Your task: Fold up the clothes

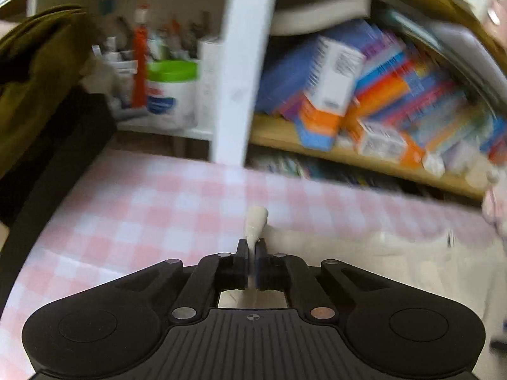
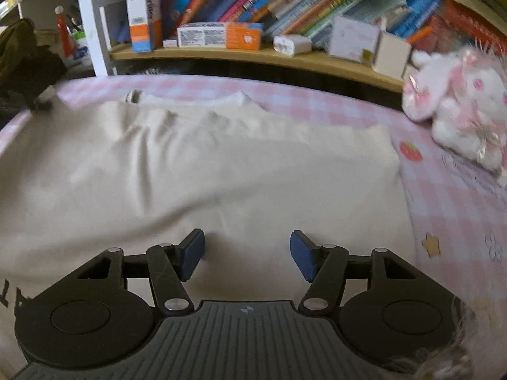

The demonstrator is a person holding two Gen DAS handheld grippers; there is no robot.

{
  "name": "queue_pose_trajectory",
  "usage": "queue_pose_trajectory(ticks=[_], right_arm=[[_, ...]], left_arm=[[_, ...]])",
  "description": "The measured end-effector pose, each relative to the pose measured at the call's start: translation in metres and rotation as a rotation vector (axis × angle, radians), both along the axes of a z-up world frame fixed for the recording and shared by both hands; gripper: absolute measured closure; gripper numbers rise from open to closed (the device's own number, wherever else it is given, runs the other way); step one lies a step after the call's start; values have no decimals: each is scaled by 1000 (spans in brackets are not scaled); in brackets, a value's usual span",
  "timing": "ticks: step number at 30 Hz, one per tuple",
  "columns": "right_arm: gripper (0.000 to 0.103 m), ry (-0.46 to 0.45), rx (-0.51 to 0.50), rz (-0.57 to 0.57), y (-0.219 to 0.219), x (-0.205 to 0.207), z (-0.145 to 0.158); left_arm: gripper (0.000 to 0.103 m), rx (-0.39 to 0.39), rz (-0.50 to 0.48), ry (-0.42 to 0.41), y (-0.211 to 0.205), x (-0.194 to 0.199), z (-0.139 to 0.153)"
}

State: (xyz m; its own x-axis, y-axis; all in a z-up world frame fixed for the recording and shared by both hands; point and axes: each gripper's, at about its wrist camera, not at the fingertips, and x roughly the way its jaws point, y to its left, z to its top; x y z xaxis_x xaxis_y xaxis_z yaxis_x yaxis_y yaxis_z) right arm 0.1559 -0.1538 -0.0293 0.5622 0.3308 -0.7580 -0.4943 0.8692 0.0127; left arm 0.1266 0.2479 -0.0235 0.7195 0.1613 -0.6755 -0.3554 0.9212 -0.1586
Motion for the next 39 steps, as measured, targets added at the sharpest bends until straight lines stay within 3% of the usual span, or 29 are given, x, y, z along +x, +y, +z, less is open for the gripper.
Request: queue_pose_trajectory(ticks=[3,4,7,11,19,26,32,39], right_arm=[[43,15,9,-21,-2,1,-1],[42,16,6,-24,-2,1,-1],[37,20,-2,-33,-2,2,-1],[35,27,-13,-45,-2,3,0],[37,-9,-17,-129,-22,-26,16],[37,-7,-12,-281,-76,-50,31],[39,30,-1,-292,-112,-63,30],[51,127,107,-305,-145,-71,20]], left_arm=[[89,37,-37,151,1,19,-20],[87,55,-46,164,1,20,-24],[77,49,-17,139,5,12,-19],[74,45,-8,57,6,-19,2],[40,90,-56,12,-29,-110,16],[39,90,-4,67,-45,-172,8],[39,37,128,70,-51,-210,10],[42,-45,189,70,-67,-228,4]])
